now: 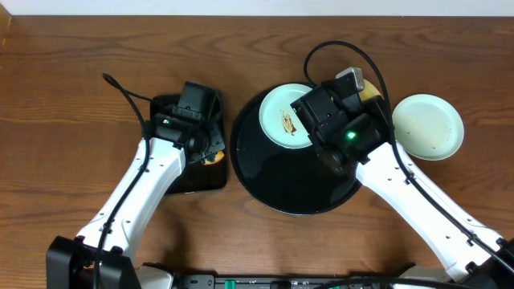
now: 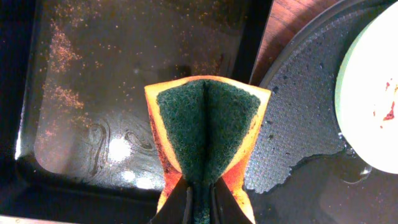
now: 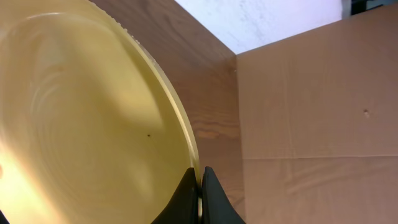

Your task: Clean dirty plates on tray and stack at the side

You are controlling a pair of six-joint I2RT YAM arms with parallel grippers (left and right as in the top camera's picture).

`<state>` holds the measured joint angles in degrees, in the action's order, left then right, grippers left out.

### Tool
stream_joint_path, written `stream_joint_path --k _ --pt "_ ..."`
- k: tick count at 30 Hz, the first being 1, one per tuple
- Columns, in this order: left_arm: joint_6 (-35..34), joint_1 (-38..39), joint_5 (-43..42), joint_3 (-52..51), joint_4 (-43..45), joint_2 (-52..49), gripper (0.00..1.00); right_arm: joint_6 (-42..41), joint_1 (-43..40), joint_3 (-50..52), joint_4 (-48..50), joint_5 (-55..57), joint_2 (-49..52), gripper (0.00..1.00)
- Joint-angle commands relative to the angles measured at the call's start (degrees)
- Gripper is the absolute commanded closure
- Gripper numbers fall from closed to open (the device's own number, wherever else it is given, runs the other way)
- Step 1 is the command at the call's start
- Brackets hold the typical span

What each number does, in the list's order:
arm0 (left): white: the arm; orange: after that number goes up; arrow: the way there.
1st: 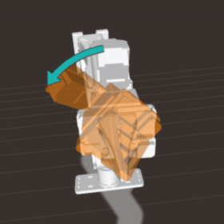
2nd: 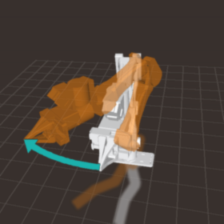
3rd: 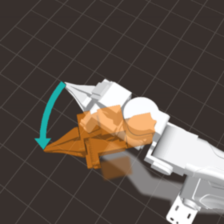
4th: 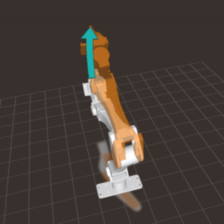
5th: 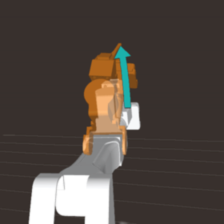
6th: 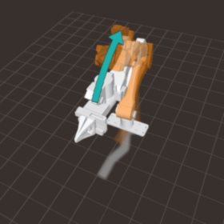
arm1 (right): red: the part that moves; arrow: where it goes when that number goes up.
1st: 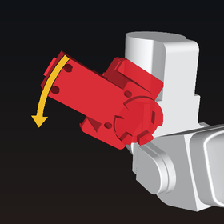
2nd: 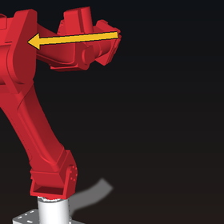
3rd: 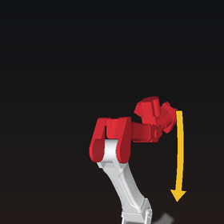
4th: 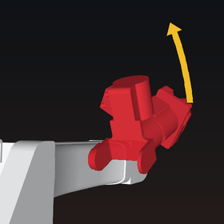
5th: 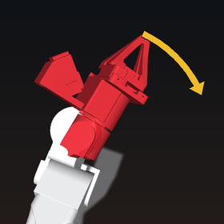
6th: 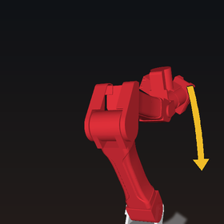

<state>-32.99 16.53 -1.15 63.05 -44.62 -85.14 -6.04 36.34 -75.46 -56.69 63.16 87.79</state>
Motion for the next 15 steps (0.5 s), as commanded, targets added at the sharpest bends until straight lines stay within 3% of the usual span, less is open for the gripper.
stream_joint_path --k 1,15 --pt "0.4 -0.2 0.3 -0.2 -0.1 0.6 0.92 -0.8 0.5 -1.0 0.3 3.5 0.2 0.99" --pt "0.4 -0.2 0.3 -0.2 -0.1 0.6 0.92 -6.3 -0.5 -1.0 0.5 3.2 0.2 0.99"
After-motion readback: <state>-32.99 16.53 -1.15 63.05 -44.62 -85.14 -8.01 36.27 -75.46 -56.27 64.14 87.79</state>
